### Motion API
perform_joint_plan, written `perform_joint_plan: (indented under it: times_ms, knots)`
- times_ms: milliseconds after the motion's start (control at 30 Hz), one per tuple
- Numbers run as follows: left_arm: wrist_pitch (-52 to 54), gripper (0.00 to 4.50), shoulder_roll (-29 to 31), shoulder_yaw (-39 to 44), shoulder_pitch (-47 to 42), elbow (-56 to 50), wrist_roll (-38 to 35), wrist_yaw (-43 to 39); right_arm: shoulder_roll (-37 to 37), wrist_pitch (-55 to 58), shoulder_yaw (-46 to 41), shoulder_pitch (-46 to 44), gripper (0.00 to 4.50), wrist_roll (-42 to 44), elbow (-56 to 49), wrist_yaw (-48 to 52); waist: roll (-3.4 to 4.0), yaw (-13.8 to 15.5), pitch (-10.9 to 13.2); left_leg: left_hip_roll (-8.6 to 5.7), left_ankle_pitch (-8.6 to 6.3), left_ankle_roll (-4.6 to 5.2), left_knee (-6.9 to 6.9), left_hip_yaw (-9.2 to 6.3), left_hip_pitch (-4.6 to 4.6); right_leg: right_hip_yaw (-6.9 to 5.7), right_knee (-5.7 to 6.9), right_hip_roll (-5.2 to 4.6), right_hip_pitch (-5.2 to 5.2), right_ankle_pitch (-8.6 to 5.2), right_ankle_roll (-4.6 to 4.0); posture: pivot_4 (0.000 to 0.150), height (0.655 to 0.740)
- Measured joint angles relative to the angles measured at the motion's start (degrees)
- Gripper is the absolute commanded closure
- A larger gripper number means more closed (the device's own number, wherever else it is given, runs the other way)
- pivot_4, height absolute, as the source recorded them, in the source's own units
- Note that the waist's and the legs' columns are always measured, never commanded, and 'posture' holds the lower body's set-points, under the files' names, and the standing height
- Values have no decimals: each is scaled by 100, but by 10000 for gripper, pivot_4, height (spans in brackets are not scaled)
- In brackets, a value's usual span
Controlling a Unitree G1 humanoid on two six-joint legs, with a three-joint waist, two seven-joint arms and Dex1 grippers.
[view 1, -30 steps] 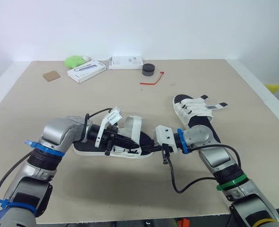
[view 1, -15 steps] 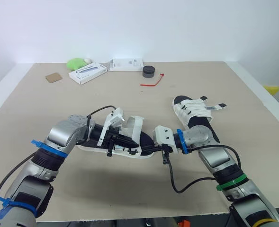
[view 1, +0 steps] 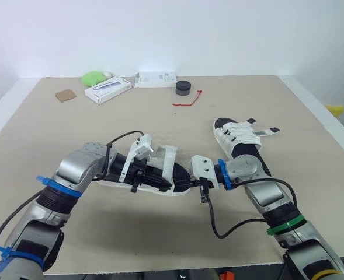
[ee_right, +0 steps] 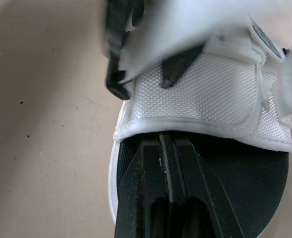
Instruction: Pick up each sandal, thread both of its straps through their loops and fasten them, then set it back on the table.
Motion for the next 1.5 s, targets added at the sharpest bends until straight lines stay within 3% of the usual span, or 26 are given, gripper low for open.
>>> perform_joint_plan:
  times_ms: [33,567,600,667,800,867,1500]
  knots:
    - [10,13914,9,8,0,-47,-20,-6,0,0,0,0,45000,0,0,0,0,0,0,0,0,0,0,0,0,0,0,0,0,0,0,1500,7400]
    - [413,13914,-380,435,-541,467,-107,632,18,-64,-1,-7,45000,2,-3,55,0,-2,2,1,-11,11,-3,-2,-12,-1,-3,2,-11,-8,7,1500,7400]
    - [506,17716,-469,458,-631,557,-170,665,12,-64,-4,-7,45000,2,-4,56,0,0,2,0,-11,11,-3,-2,-13,-2,-3,1,-11,-9,8,1500,7400]
    - [513,19949,-517,455,-718,578,-188,696,12,-64,-4,-7,45000,2,-4,55,0,0,3,0,-11,11,-3,-1,-13,0,-3,0,-11,-9,8,1500,7400]
    - [453,38589,-533,454,-875,778,-83,726,16,-63,-4,-7,45000,2,-4,52,1,-3,3,0,-11,11,-4,-1,-11,0,-3,2,-11,-9,7,1500,7400]
    - [442,43814,-533,451,-874,838,-67,705,16,-64,-4,-7,45000,2,-5,54,1,-3,4,0,-11,11,-4,-2,-13,-1,-3,2,-12,-10,6,1500,7400]
    - [-119,43814,-222,193,-337,154,168,391,36,-61,-3,-11,45000,3,-4,48,2,-5,4,2,-17,14,-5,-2,-10,-2,-3,2,-12,-16,5,1500,7400]
